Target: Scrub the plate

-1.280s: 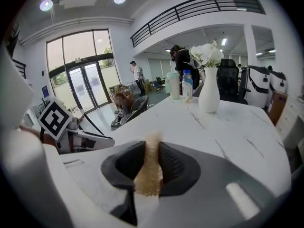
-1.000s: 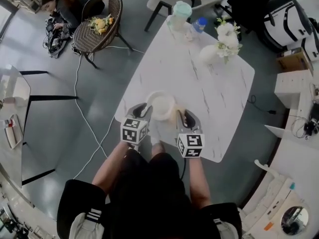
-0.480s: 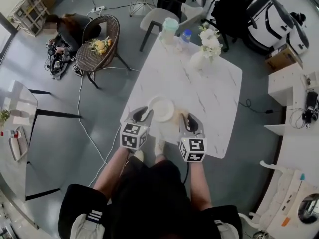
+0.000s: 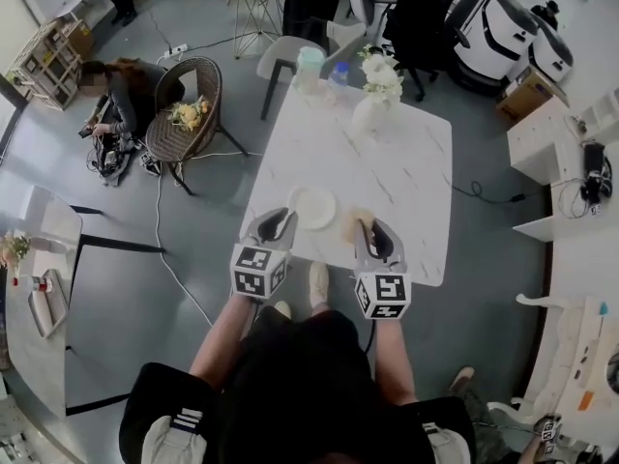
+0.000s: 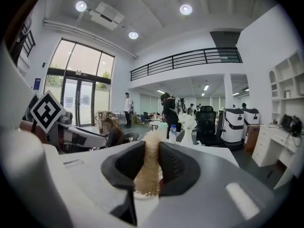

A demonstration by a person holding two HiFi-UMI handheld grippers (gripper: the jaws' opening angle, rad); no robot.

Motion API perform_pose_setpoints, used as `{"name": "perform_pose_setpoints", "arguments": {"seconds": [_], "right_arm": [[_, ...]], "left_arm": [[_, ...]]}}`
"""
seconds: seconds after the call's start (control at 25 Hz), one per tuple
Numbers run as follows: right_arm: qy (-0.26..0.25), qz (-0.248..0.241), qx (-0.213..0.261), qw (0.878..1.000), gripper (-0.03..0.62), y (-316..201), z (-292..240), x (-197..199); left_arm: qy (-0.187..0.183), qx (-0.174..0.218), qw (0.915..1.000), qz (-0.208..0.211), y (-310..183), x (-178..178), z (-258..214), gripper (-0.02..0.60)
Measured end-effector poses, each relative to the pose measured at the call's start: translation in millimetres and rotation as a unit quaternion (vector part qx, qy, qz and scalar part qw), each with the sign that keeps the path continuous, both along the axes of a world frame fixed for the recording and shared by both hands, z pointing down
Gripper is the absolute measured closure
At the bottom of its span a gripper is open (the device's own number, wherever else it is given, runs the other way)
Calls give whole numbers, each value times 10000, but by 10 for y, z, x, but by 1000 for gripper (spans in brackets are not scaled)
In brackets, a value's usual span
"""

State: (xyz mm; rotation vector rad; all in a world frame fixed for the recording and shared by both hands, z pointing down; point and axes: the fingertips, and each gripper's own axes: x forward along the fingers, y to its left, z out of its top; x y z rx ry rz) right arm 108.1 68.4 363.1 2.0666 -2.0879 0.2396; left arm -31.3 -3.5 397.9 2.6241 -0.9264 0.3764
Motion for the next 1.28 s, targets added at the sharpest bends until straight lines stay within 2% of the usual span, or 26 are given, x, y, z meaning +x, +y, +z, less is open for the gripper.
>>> {"name": "perform_pose_setpoints", "arguments": {"seconds": [0.36,0.44,0.84,1.28], "right_arm": [[182,163,231,9994,503,450,-212,-181],[153,205,251,9994,503,536,-211,-217],[25,337,346,9988,503,827,-124,-361],[66,326,425,9985,503,967,-196,-284]], "left_arm": [[165,425,9986,275,398,-143,-319,558],[172,446,9984,316,462,-175,-338,574],[131,417,9976,541,744,-238,-263,574],[170,476,9965,668,895,-79,-343,574]]}}
